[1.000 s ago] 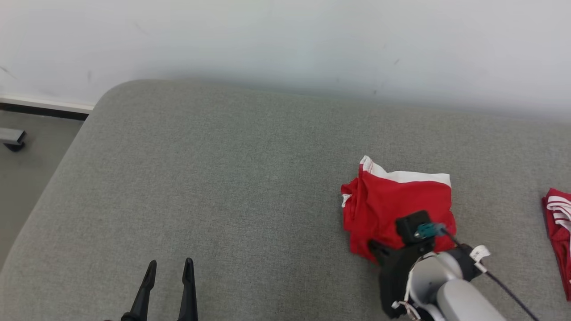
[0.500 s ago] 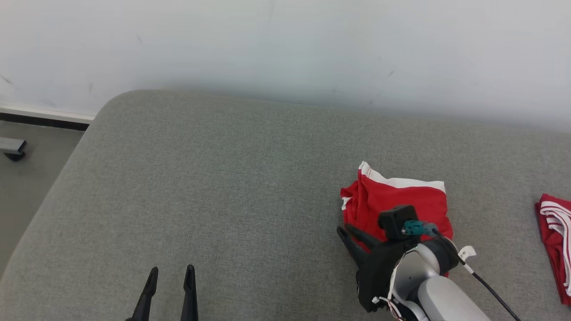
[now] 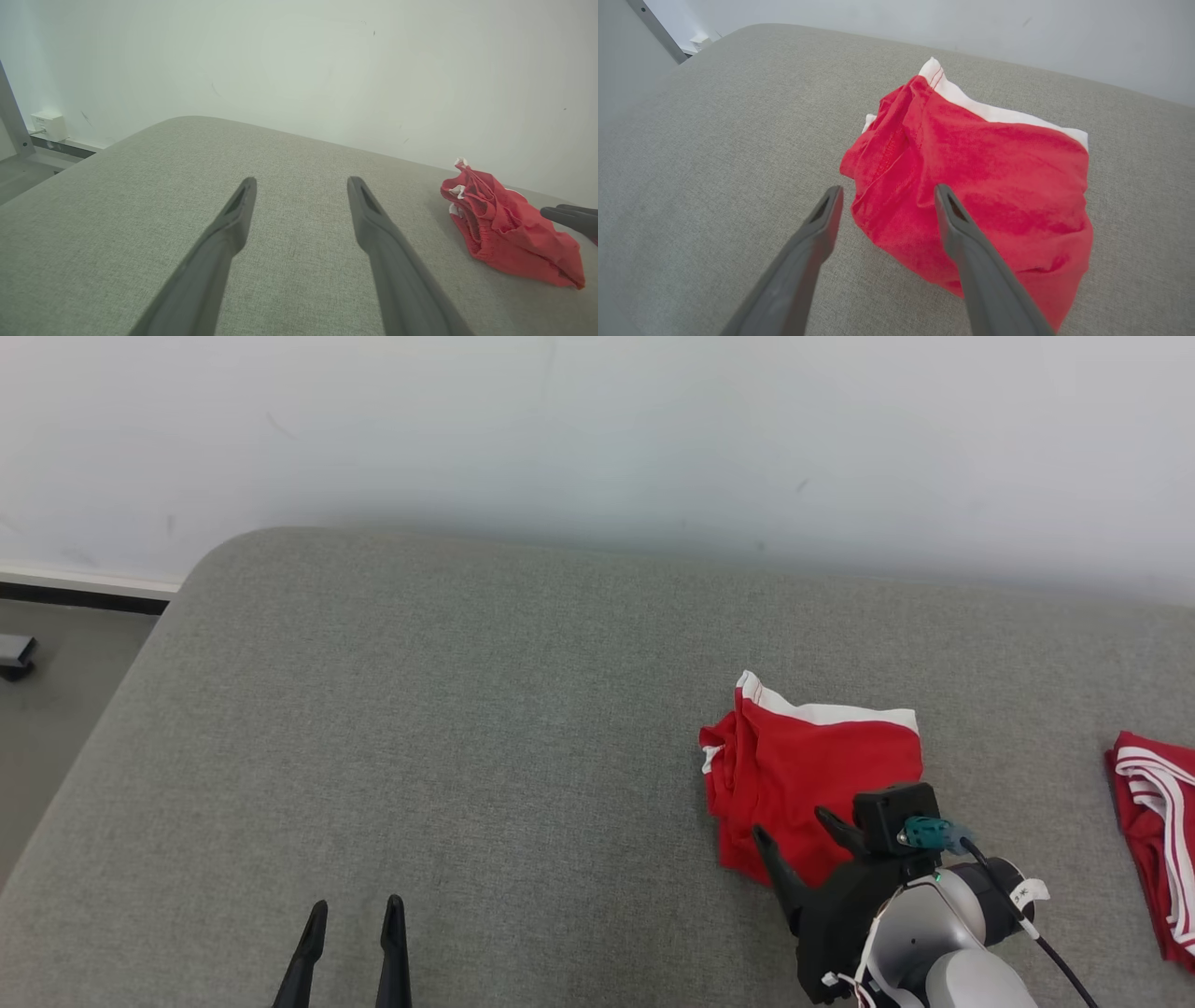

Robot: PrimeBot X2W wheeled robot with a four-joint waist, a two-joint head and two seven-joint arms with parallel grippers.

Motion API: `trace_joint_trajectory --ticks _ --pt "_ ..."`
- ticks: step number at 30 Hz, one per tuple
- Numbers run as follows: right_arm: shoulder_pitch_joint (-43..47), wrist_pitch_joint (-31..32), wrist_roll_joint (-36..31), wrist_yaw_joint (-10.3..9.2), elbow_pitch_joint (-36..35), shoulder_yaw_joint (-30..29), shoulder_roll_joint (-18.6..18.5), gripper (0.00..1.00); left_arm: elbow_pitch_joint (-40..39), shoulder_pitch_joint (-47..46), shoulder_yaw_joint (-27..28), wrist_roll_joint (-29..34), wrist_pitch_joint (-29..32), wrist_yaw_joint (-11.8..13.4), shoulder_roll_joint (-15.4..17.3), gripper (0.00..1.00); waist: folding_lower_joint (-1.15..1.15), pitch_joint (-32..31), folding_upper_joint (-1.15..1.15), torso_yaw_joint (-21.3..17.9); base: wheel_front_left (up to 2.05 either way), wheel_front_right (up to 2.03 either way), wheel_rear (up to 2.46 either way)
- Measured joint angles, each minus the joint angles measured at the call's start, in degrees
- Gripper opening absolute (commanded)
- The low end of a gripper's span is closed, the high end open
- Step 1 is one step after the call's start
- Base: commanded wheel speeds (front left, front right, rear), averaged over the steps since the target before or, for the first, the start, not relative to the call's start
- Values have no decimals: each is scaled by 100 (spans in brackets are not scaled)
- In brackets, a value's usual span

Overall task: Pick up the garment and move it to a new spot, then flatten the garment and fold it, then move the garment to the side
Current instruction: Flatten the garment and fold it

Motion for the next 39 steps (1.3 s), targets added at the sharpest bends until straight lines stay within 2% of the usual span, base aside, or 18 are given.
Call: trace_joint_trajectory --ticks 8,12,15,33,34,36,37,38,39 --pt "-188 132 -33 0 73 1 29 100 8 -103 -1 -14 0 -18 0 100 0 165 0 5 0 0 0" --pt "-356 80 323 0 182 171 37 100 12 -128 0 -21 0 -19 1 100 0 233 0 34 0 0 0" --pt "-412 80 320 0 344 165 38 100 19 -137 -15 -23 0 -18 0 100 0 265 0 56 0 0 0" --pt "-521 258 -254 0 564 29 37 99 13 -227 -20 -32 0 -16 0 100 0 399 0 43 0 0 0" --pt "-531 294 -298 0 571 94 37 92 14 -238 -20 -35 0 -18 0 100 0 414 0 39 0 0 0" --pt "-549 301 -325 0 576 160 37 88 19 -242 -21 -38 0 -19 0 100 0 425 0 37 0 0 0" --pt "-559 301 -355 0 575 196 37 82 22 -243 -21 -40 0 -19 0 100 0 429 0 37 0 0 0" --pt "-572 304 -354 0 576 222 37 80 23 -244 -21 -42 0 -19 0 100 0 429 0 37 0 0 0" --pt "-586 308 -354 0 573 248 37 68 24 -246 -20 -52 0 -19 0 100 0 430 0 38 0 0 0"
